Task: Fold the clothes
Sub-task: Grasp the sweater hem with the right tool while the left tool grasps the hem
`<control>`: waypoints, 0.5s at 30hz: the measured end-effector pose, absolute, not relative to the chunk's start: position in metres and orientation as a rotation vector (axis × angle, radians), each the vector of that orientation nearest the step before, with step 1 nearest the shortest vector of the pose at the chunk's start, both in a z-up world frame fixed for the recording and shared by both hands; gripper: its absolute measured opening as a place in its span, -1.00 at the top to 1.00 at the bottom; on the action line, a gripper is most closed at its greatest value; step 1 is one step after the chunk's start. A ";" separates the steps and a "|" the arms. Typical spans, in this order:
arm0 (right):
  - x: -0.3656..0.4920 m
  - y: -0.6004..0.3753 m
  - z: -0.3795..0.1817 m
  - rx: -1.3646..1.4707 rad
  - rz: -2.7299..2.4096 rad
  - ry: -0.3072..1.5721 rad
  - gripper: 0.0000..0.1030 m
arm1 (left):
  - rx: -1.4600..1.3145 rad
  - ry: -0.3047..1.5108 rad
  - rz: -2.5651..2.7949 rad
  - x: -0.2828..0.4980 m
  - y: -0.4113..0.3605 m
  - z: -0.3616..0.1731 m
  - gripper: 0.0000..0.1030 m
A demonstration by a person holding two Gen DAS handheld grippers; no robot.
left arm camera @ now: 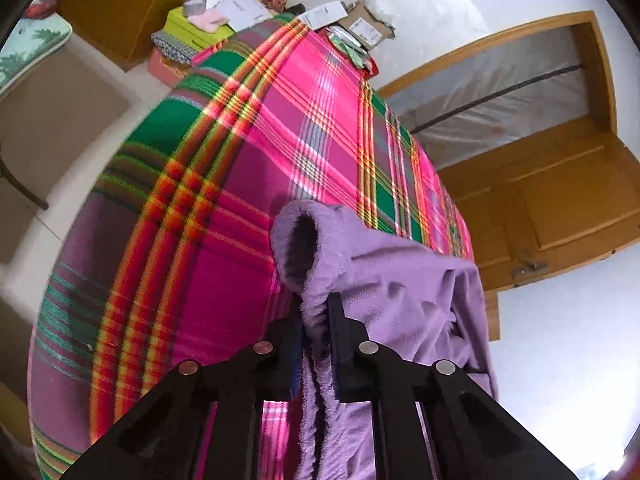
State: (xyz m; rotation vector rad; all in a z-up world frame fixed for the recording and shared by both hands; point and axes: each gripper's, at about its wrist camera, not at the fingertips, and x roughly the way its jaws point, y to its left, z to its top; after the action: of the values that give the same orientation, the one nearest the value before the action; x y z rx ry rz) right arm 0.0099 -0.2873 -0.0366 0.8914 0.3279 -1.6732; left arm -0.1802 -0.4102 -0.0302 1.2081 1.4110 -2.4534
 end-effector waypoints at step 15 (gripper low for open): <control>0.020 -0.351 -0.037 0.863 -1.588 0.382 0.91 | 1.209 1.211 -2.430 -0.155 -0.443 -0.020 0.81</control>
State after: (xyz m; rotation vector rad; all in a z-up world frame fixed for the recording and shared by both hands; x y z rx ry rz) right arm 0.0197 -0.3513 -0.0373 0.8634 0.3825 -1.5881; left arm -0.1553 -0.4432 -0.0205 1.2093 1.2109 -2.4303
